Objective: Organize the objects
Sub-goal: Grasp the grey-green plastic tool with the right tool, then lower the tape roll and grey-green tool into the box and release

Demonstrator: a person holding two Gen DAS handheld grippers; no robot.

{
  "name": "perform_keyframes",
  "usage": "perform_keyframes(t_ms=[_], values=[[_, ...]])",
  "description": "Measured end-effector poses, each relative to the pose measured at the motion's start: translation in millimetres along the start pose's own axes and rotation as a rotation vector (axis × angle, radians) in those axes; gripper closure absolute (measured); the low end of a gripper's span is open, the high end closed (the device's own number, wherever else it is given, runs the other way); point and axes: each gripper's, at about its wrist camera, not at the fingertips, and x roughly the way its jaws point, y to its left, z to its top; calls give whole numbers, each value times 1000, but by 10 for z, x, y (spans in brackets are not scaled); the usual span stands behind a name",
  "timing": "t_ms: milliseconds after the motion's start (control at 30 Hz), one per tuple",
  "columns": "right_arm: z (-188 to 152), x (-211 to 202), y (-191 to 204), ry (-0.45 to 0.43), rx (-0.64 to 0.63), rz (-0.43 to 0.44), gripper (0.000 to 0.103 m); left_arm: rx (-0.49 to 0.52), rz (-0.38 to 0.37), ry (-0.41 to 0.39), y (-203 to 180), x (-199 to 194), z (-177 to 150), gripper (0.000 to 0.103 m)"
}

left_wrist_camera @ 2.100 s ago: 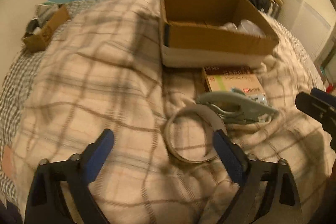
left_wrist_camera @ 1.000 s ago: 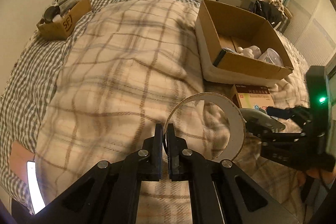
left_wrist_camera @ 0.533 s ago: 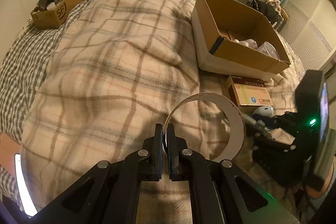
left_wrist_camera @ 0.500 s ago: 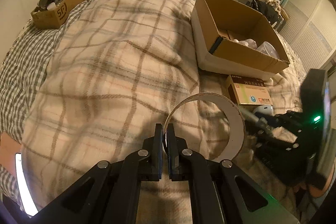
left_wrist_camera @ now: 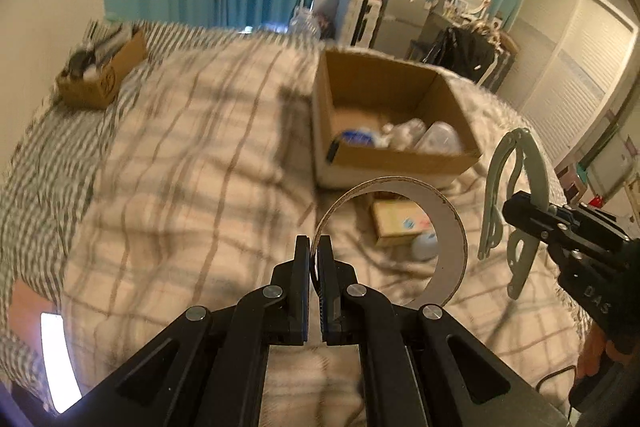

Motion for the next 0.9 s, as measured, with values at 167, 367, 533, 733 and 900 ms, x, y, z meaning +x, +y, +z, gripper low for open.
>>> perform_keyframes(t_ms=[167,367,533,733,900], values=[[281,-196,-149,-49,-19,-8,92,34,-18,-57,-212,-103,411,100],[819,-188,-458,-75,-15,17,92,87,-14,-79,-436,96,977,100],[1201,262,-781,-49,4,19,92,122,7,-58,-552,554,1402,100],[1439,1025,-1183,25,74,38,92,142,33,2,-620,1299,1707,100],[1476,1466,-1360,67,106,37,91,144,22,24,-641,1727,1757,100]])
